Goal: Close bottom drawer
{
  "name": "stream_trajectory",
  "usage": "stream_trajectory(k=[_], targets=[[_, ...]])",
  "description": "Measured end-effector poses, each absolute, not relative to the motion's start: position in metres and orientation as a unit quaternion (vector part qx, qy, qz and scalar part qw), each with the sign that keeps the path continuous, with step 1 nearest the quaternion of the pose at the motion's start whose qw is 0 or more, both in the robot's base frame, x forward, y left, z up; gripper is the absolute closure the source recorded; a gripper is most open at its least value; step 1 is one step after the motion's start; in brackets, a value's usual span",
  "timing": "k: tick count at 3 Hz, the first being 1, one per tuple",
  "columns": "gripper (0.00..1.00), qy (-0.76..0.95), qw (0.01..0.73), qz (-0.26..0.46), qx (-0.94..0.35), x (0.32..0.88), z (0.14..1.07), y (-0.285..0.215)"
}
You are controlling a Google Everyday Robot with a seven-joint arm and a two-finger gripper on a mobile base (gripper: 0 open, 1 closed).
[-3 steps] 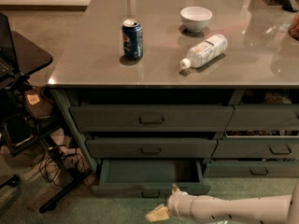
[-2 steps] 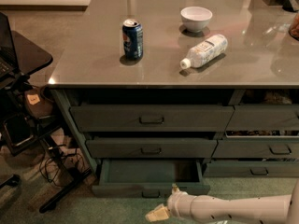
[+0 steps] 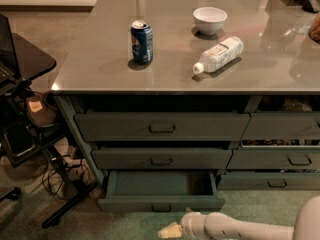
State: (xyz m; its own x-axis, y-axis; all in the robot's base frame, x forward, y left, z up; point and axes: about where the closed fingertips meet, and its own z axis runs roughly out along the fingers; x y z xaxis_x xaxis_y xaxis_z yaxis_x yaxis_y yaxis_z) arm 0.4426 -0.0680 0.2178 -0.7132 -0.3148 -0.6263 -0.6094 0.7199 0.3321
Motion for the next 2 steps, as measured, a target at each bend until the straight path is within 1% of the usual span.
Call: stream_trajectory(k=[1,2], targets=[[0.00,0.898,0.258,0.289,-0.210,0.452,0.165,-0.080],[0.00,0.901,0.253,0.291,-0.200,0.484,0.139,-0.081]])
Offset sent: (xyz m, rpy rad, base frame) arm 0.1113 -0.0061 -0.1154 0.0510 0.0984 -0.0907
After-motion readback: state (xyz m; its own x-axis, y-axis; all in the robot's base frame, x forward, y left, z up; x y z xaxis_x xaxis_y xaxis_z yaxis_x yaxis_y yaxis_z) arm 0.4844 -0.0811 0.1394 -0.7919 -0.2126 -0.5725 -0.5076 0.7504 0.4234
